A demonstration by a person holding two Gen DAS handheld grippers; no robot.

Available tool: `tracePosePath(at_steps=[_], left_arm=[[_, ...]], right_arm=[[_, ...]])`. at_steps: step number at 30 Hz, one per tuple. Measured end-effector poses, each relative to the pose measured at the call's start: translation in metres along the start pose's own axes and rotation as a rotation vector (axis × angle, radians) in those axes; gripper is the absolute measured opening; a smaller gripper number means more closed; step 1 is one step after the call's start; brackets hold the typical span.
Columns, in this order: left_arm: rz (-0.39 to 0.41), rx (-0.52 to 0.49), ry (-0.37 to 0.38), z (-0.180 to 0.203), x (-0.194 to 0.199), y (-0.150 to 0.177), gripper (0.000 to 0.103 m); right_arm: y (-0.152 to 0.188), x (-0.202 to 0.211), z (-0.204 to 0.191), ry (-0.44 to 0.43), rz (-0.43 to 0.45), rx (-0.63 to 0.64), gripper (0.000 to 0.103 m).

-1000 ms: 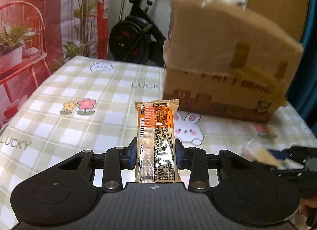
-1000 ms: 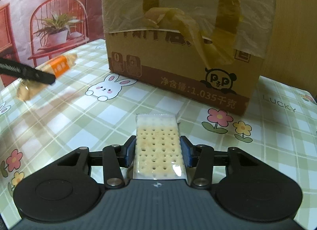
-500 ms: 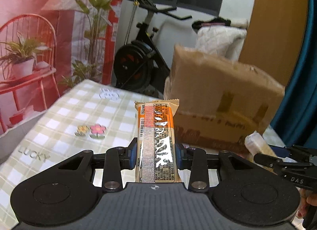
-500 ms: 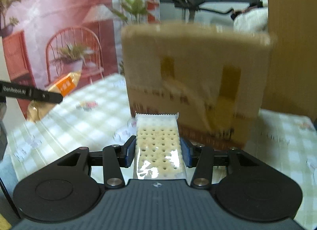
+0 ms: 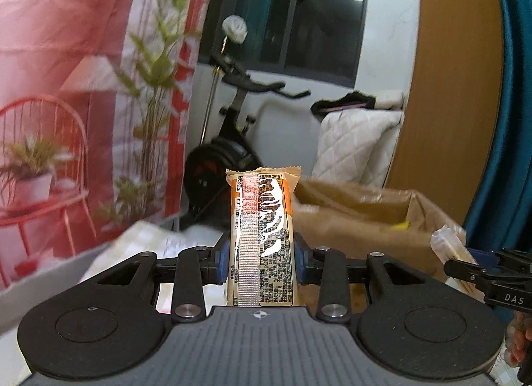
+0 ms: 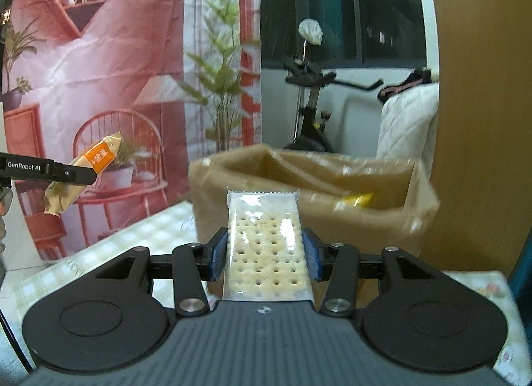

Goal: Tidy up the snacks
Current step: 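Carry the bar and cracker packet over the box and open both tools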

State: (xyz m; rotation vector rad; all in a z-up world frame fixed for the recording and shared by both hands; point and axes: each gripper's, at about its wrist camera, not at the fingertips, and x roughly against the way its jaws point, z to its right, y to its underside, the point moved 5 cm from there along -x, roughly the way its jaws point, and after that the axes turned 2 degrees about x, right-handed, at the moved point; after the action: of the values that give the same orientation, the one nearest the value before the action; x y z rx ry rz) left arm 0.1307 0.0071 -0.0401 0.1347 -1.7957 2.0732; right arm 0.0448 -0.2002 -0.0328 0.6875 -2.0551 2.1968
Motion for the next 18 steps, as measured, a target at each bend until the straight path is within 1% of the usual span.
tracePosePath(at_steps=[4,10,14,18], left_arm=[[0.02,-0.035,0.021,0.014,-0.016,-0.014,0.038],[0.016,-0.129,0.065,0.052,-0.064,-0.037,0.038],[-0.045,-0.146,0.092,0.076,-0.108,-0.044,0.038],[-0.109,-0.197,0.083,0.091,-0.152,-0.037,0.038]], right_arm=[[-0.02,-0.004,0.01,0.023,0.031,0.021,0.049],[-0.051,-0.023,0.025,0.071,0.052,0.081,0.049],[-0.064,-0.054,0.041,0.115,0.021,0.089,0.048],[-0.064,-0.088,0.065,0.16,-0.032,0.028,0.048]])
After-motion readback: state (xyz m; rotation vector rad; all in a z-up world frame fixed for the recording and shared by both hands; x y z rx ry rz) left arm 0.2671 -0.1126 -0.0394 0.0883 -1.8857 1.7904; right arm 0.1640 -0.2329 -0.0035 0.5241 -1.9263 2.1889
